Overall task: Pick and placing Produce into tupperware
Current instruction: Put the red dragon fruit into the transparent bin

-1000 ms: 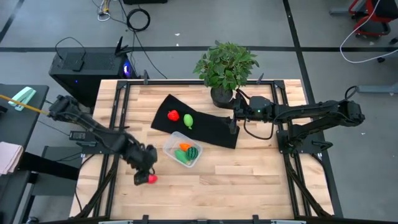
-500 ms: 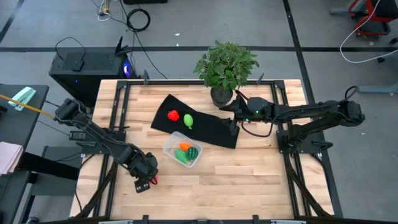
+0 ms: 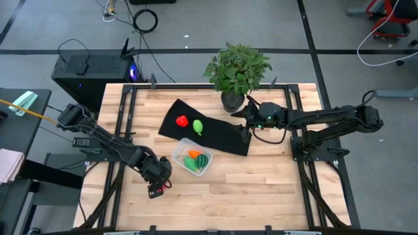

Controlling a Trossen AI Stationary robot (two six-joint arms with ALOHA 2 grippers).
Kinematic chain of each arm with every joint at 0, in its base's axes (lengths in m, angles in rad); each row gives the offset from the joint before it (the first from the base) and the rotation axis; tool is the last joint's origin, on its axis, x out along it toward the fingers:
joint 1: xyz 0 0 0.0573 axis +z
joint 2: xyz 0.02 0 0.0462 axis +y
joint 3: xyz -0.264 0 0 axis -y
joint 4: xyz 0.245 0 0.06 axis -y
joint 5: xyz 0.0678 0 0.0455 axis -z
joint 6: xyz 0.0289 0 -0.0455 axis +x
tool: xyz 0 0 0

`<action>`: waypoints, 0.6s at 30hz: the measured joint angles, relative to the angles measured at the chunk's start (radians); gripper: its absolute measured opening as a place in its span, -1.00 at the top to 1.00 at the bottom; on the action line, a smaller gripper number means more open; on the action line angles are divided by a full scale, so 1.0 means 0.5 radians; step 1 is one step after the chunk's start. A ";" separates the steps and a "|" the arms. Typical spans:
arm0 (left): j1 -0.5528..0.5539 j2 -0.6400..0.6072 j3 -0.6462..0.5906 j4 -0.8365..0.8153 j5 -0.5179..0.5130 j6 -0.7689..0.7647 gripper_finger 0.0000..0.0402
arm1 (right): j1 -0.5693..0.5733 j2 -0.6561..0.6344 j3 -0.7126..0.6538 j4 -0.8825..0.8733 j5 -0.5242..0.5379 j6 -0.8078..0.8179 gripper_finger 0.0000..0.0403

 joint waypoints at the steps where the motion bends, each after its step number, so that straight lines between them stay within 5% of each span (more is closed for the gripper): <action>1: 0.002 0.013 0.000 -0.006 -0.001 0.009 -0.11 | 0.000 0.000 0.000 0.000 0.000 0.000 -0.45; 18: 0.039 0.202 -0.002 -0.098 0.303 0.183 -0.14 | 0.000 0.000 0.000 -0.003 0.001 -0.038 -0.45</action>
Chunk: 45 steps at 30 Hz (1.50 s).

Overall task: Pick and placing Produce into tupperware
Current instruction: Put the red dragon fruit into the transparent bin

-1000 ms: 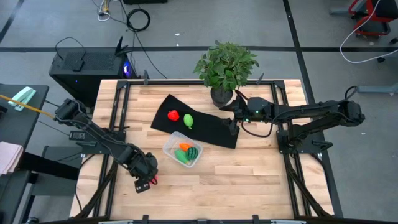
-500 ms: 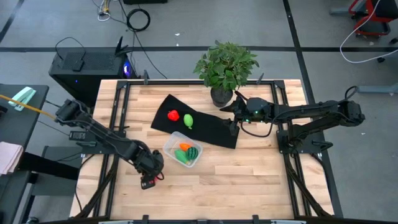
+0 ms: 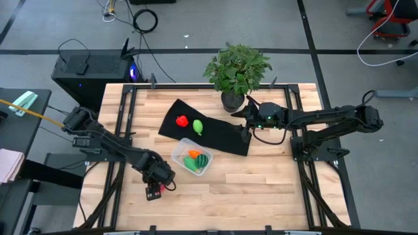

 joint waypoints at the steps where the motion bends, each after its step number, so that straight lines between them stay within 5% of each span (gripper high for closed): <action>1: 0.014 0.000 0.000 -0.005 0.008 -0.006 -0.17 | -0.001 0.000 0.000 -0.001 0.000 -0.001 -0.45; 10: 0.091 0.026 0.000 0.013 0.004 -0.023 -0.47 | 0.000 0.000 0.000 -0.056 0.000 -0.002 -0.45; 45: -0.021 0.237 0.000 0.163 -0.037 0.131 -0.40 | 0.000 0.000 0.000 -0.087 0.000 -0.002 -0.45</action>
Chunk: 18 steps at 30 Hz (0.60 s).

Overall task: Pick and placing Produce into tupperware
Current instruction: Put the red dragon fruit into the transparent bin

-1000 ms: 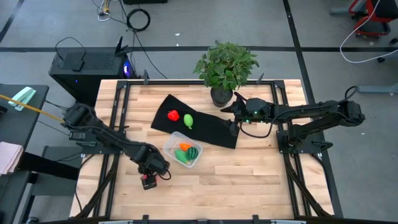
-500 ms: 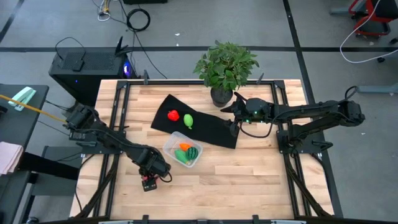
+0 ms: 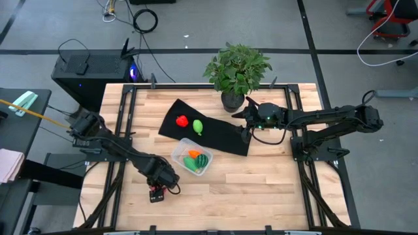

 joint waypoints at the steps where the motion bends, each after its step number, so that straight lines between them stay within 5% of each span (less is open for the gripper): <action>1: -0.007 0.012 -0.005 0.000 0.000 0.031 -0.40 | 0.000 0.000 0.000 -0.004 0.000 -0.001 -0.45; 18: 0.035 0.176 -0.007 0.059 0.123 0.038 -0.40 | 0.000 0.000 0.000 -0.014 0.000 0.000 -0.45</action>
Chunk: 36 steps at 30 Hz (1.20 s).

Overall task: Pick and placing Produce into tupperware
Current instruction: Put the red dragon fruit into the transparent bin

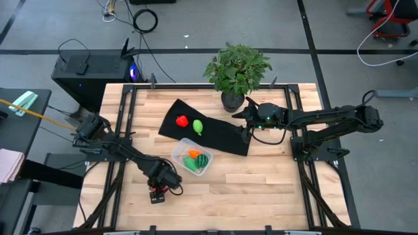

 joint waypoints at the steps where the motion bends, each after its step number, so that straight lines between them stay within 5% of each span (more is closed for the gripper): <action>1: 0.002 0.000 0.000 0.009 -0.004 0.004 -0.40 | 0.000 0.000 0.000 0.000 0.000 0.000 -0.45; 21: 0.016 -0.002 0.002 0.057 -0.117 0.078 -0.39 | 0.000 0.000 0.000 -0.002 0.000 0.000 -0.45; 29: 0.016 -0.002 0.002 0.051 -0.132 0.108 -0.15 | 0.000 0.000 0.000 -0.006 0.000 0.000 -0.45; 36: 0.016 0.000 0.002 0.050 -0.121 0.111 -0.16 | 0.000 0.000 0.000 -0.006 0.000 0.001 -0.45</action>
